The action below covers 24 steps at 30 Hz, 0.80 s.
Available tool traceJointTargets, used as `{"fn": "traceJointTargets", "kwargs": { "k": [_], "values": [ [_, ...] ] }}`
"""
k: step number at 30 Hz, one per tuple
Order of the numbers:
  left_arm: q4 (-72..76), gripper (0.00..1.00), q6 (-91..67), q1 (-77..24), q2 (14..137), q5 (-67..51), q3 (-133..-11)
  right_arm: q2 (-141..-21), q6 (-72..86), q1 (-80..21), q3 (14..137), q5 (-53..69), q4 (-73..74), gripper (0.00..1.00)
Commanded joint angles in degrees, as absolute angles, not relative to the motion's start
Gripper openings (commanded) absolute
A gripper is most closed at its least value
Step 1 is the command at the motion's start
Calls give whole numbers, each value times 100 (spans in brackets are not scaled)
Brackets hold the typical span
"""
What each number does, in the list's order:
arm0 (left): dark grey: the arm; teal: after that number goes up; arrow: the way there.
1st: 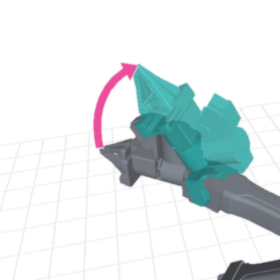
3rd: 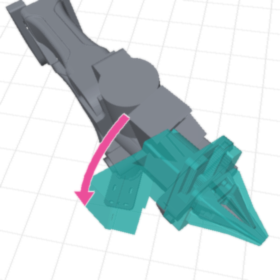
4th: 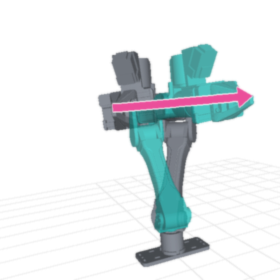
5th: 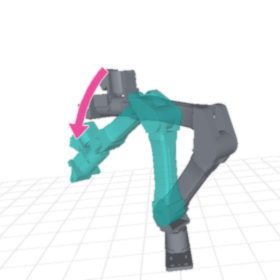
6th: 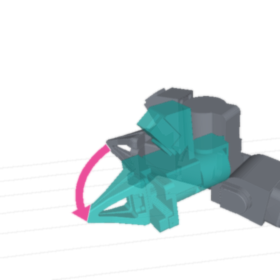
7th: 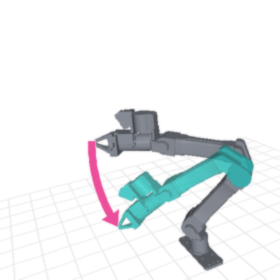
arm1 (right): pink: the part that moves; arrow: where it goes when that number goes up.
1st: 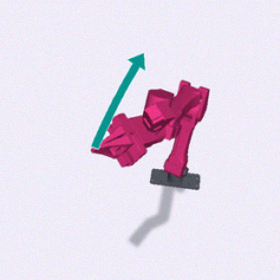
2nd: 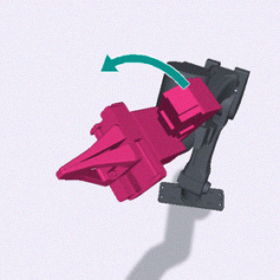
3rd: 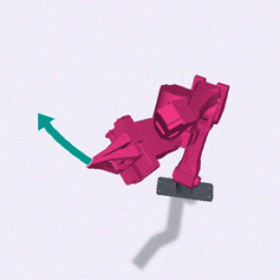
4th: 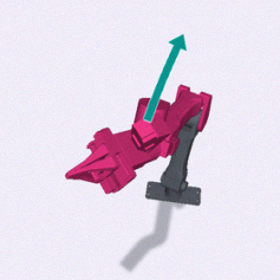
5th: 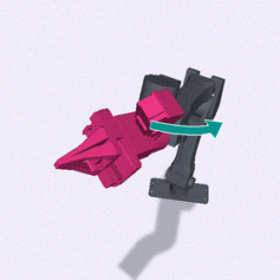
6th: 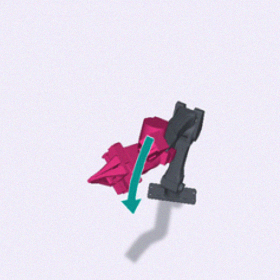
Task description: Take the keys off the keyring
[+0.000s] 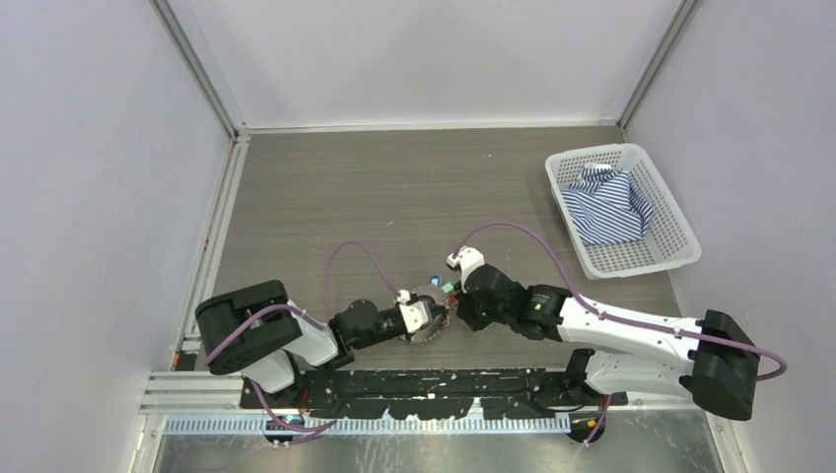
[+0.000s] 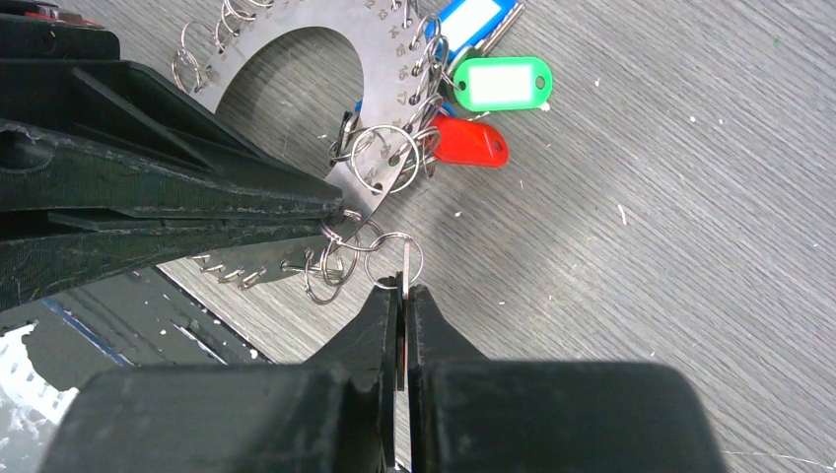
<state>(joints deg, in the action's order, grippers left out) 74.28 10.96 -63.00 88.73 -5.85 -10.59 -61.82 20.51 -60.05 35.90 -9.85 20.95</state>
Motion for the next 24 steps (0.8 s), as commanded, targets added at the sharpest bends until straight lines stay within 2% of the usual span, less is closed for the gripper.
{"fn": "traceJointTargets", "kwargs": {
  "k": [1,10,24],
  "values": [
    [7414,0,1206,-6293,8727,-430,-1073,-6098,2089,-6011,3746,-1297,1961,1],
    [8185,0,777,-6080,9025,139,-918,-5962,2018,-6014,3723,-889,1976,1],
    [8200,0,-280,-5582,8715,-852,-913,-5859,2044,-6019,3757,-533,2048,1]
  ]
}}
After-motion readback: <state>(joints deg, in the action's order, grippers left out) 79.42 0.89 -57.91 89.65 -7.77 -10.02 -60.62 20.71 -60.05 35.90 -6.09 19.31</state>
